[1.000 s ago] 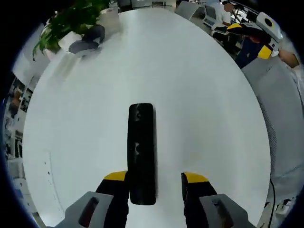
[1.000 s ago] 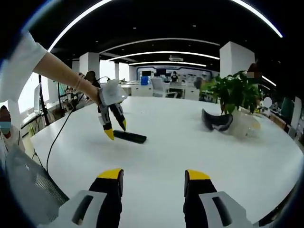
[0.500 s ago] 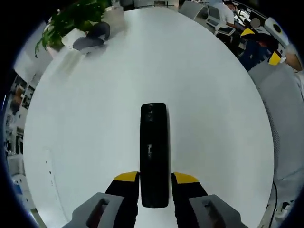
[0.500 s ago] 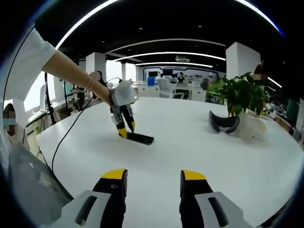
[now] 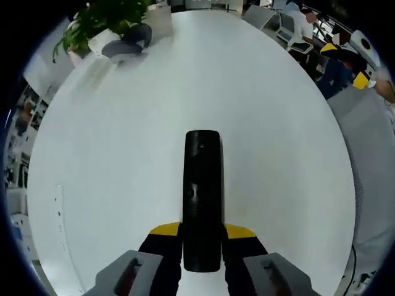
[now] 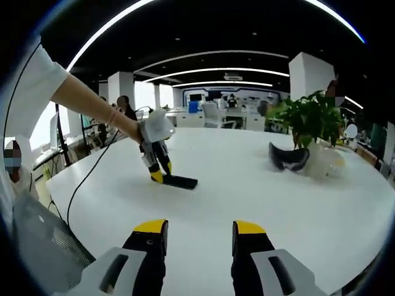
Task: Press the specified remote control buttons in sequence, fully releasing each button before pressing the next.
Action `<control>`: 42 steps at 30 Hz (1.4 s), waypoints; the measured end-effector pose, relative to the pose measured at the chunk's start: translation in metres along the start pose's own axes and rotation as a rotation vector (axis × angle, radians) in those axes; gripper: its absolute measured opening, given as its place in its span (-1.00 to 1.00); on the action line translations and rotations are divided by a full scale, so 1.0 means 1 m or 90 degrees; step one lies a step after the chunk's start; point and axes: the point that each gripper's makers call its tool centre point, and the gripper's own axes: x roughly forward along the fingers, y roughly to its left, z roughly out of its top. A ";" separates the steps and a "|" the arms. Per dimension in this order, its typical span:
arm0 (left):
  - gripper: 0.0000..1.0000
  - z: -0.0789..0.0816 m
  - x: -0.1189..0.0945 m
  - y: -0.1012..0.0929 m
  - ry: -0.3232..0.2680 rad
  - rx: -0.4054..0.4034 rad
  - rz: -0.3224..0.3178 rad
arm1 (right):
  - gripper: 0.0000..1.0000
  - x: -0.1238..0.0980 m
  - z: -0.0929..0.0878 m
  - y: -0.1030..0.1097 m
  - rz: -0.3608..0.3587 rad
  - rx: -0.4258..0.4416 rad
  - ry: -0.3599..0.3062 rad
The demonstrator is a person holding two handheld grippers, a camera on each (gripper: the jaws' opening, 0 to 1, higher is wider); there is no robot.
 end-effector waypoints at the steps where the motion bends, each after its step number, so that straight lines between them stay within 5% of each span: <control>1: -0.52 0.000 0.000 -0.001 0.000 0.000 0.000 | -0.22 0.000 0.000 0.000 0.000 0.000 0.000; 42: -0.52 -0.016 -0.005 -0.083 -0.063 -0.063 0.024 | -0.25 0.006 -0.012 0.008 0.017 -0.038 0.050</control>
